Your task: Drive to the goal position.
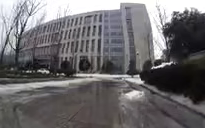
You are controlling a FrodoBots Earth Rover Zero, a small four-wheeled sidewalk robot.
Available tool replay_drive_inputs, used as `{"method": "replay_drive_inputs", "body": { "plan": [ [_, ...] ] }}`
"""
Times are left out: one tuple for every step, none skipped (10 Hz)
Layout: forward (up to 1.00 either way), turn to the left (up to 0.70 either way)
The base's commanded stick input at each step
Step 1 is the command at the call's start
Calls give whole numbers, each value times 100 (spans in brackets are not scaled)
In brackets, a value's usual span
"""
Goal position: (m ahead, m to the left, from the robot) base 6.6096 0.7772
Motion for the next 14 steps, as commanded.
{"method": "replay_drive_inputs", "body": {
  "plan": [
    [100,0],
    [100,0],
    [100,0],
    [100,0],
    [100,0],
    [100,0],
    [100,0],
    [100,0],
    [100,0],
    [100,0],
    [100,0],
    [100,0],
    [100,0],
    [100,0]
  ]
}}
